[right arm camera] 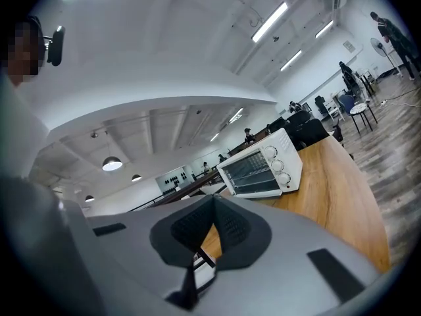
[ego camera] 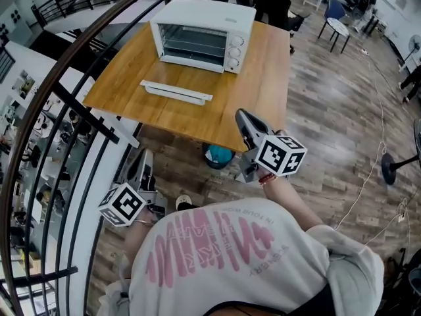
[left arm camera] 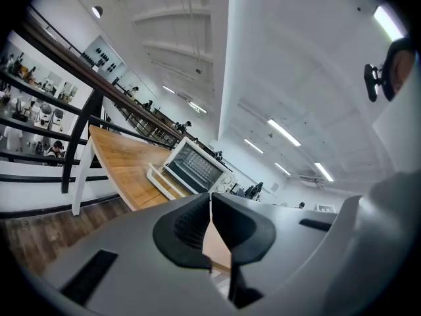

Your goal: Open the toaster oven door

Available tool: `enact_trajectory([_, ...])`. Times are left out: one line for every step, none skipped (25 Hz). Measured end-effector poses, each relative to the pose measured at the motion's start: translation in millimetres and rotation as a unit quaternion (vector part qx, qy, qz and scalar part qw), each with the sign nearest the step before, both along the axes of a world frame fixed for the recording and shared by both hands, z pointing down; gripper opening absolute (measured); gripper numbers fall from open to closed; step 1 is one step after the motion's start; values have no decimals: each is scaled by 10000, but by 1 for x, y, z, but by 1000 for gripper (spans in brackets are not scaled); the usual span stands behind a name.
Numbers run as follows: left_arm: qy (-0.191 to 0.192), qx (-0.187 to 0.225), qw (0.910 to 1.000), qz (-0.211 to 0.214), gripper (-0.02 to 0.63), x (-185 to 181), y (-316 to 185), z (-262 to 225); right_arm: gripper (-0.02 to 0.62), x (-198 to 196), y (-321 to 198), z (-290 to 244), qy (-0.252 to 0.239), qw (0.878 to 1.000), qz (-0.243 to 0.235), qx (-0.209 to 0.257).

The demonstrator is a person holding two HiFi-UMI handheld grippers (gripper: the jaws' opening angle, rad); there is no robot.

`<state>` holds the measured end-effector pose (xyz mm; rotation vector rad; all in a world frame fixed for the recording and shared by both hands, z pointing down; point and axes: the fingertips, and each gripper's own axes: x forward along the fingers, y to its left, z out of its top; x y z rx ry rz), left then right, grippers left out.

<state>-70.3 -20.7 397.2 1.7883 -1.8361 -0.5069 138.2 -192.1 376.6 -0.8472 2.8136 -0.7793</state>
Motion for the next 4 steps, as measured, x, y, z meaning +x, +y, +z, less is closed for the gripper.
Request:
enact_trajectory([0,6,10000,-9,25,3,1,0,5,3,1,1,31,10000,-19,12])
enact_trajectory([-1,13,10000,-13,25,7,2,1,5,5,1,2,63,10000,-32,27])
enact_trajectory([-2,21,10000,-17,25,10,2,1,5,8,2,4,93,9999,-44,42])
enact_trajectory([-4,28,10000,-21,25,14,3,1,5,10,2,5,122,9999,-55,57])
